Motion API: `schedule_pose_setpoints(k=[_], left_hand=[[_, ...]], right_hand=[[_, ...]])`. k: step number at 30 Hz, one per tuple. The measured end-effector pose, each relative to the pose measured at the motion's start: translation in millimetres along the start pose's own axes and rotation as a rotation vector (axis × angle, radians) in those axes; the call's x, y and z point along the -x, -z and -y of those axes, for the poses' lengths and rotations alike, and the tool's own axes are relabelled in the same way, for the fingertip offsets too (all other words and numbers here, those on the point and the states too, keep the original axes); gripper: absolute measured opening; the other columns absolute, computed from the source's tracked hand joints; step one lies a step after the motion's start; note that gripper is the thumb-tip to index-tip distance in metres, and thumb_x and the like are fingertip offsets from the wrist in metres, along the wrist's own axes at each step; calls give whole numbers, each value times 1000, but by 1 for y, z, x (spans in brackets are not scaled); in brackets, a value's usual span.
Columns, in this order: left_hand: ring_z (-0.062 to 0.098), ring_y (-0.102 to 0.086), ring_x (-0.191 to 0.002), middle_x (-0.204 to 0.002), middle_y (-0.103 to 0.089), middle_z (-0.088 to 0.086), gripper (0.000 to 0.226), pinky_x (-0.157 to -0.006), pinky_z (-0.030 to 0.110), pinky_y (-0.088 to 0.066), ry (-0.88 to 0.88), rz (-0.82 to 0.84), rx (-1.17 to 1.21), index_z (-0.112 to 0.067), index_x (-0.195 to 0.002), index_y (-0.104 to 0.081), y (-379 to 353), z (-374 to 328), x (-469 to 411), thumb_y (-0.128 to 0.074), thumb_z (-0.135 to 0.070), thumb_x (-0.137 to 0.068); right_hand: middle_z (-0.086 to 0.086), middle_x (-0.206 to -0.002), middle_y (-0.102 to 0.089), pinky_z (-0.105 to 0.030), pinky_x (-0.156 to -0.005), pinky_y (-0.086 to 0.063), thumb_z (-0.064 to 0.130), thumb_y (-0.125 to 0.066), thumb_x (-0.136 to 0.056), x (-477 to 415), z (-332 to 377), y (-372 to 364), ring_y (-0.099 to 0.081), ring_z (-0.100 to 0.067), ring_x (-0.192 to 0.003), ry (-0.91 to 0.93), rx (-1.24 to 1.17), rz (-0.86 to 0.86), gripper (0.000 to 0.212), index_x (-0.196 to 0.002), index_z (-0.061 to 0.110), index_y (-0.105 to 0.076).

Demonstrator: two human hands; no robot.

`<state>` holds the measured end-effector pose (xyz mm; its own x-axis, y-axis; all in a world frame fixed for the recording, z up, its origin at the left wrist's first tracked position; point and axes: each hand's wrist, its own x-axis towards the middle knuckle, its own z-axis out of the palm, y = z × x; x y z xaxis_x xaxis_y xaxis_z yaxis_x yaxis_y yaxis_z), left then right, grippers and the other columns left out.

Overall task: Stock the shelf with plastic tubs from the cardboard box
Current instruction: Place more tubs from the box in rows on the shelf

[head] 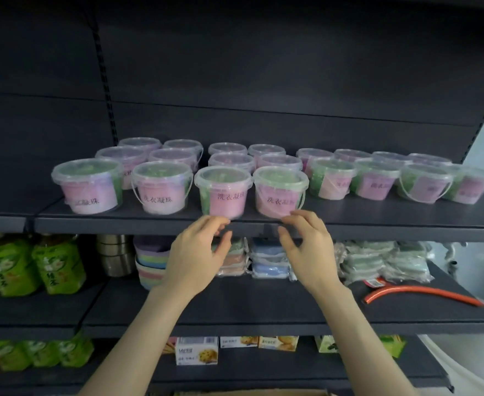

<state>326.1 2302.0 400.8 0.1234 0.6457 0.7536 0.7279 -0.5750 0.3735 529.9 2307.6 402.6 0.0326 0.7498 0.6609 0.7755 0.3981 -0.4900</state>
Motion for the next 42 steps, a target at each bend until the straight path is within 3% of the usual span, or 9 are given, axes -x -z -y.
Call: schedule_pose_setpoints(k=[3,10,16,19,25,29,35,39,42], left_hand=[[11,-64,-73,-82,-67,-6,11,-63,36,-55,69,102,30,-13,-95,-67,-11,1,38,-66,-15,-84],[8,-63,-69,-76,-67,-8,5,-61,32,-54,338,381,39,-15,-88,-67,-57,23,173,-65,-19,-85],[1,-62,-68,-76,-66,-12,8,-56,21,-51,586,576,36,-21,-87,-65,-99,63,290,-61,-28,-87],[0,-62,-70,-76,-66,-12,6,-62,31,-54,729,655,112,-22,-88,-65,-126,94,346,-61,-27,-87],[-3,-59,-67,-70,-60,-19,5,-62,25,-52,887,772,173,-26,-82,-62,-185,162,442,-65,-23,-84],[-3,-59,-73,-77,-61,-19,6,-63,13,-44,1029,820,227,-26,-86,-60,-232,200,492,-65,-25,-85],[15,-56,-84,-100,-58,-2,44,-61,22,-39,1448,700,232,-15,-115,-48,-300,227,525,-69,-33,-81],[15,-55,-81,-101,-57,-2,51,-58,20,-39,1519,603,175,-14,-113,-41,-326,236,532,-72,-36,-79],[17,-57,-84,-103,-59,1,50,-66,25,-41,1520,540,142,-13,-110,-43,-333,240,539,-75,-31,-77]], right_hand=[[-7,-105,-64,-35,-78,-46,16,-61,-89,38,-11,-14,-56,-26,-99,6,16,87,17,-101,7,-68],[-3,-93,-68,-26,-70,-48,21,-59,-91,156,-62,-76,-62,-19,-83,-220,-43,457,15,-97,11,-69],[-5,-97,-70,-40,-76,-53,22,-59,-89,258,-104,-144,-64,-23,-88,-431,-31,701,17,-101,13,-68],[-6,-93,-71,-36,-72,-53,23,-63,-86,305,-122,-184,-65,-25,-85,-546,-14,736,15,-97,14,-69],[-8,-83,-71,-42,-67,-54,21,-60,-88,387,-161,-272,-66,-30,-78,-742,32,747,12,-85,13,-69],[-8,-104,-67,-36,-78,-51,22,-59,-89,435,-191,-322,-63,-28,-93,-851,64,750,19,-104,13,-67],[-11,-139,-38,-34,-93,-39,20,-67,-85,478,-218,-362,-41,-30,-123,-960,110,586,51,-130,7,-48],[-14,-141,-36,-32,-93,-32,21,-70,-83,495,-223,-371,-38,-32,-122,-891,165,546,64,-138,8,-42],[-16,-143,-31,-42,-101,-34,26,-69,-83,506,-227,-375,-33,-33,-125,-898,209,557,72,-143,9,-34]])
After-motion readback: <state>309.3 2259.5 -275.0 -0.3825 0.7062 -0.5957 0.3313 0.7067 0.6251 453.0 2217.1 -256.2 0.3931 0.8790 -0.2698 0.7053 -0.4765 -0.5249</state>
